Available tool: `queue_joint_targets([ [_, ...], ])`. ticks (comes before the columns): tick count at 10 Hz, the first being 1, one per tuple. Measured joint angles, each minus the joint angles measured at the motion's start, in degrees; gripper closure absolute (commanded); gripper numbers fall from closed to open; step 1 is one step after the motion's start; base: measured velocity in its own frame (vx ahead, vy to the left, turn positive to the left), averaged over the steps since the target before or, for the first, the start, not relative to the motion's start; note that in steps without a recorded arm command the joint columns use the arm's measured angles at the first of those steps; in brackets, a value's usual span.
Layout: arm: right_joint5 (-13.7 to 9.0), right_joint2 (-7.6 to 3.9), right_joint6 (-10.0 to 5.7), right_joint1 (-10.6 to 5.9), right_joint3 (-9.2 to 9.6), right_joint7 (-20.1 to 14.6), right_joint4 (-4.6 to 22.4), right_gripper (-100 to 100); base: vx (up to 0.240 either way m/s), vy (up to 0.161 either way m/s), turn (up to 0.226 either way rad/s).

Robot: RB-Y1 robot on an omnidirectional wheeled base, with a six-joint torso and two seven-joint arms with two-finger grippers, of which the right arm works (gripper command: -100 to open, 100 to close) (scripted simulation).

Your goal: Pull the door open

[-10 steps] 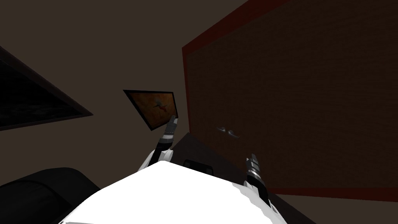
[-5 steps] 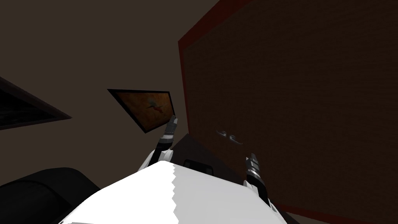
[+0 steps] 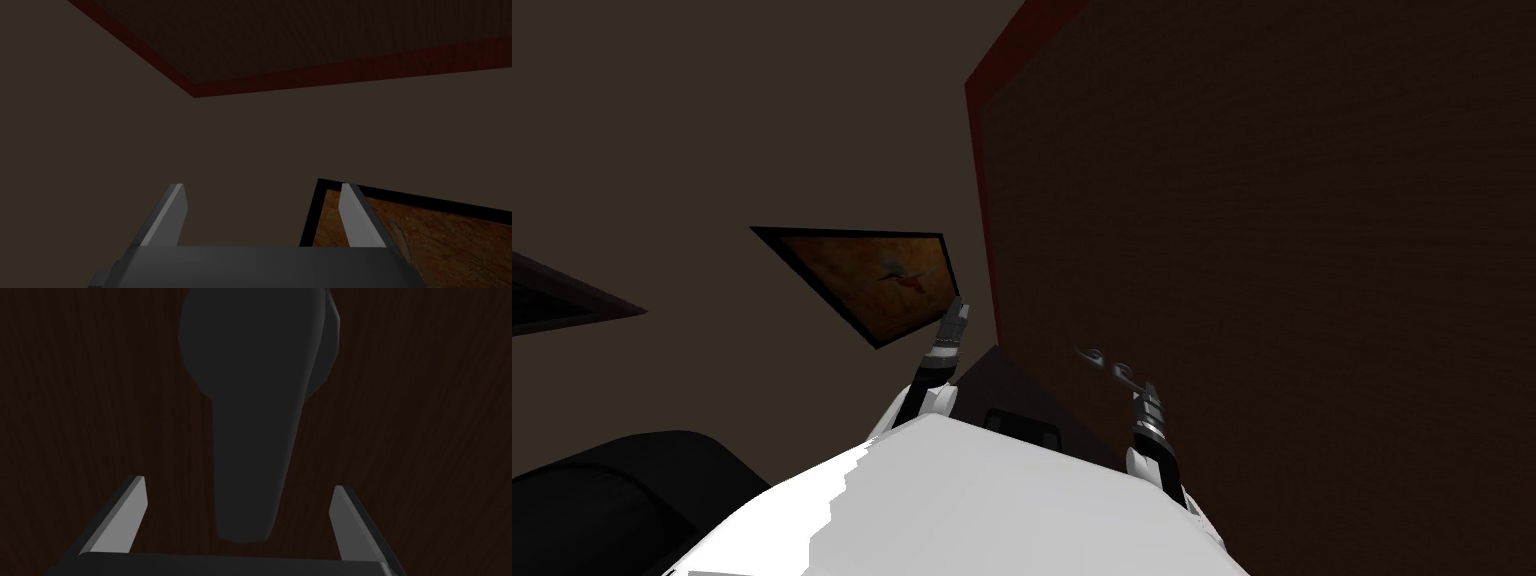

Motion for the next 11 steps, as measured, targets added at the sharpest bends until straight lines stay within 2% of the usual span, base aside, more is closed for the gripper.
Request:
queue_joint_targets([
  [5,0.04,0.09,0.26,0.00,0.08,0.06,-0.13,100,-0.003,-0.001,0.003],
  [6,0.03,0.09,0.25,0.00,0.07,0.05,-0.13,100,-0.144,0.012,-0.016],
  [7,0.03,-0.09,1.12,1.27,0.03,-0.03,-2.36,100,-0.157,0.002,-0.013],
  [8,0.08,-0.30,0.70,1.03,0.09,-0.21,-1.40,100,-0.065,0.015,-0.004],
  [9,0.12,-0.44,-0.29,0.04,0.16,-0.32,1.06,100,-0.110,0.059,0.035],
  [11,0.44,-1.20,-0.37,0.81,0.61,-1.13,0.65,100,-0.185,0.060,0.064],
])
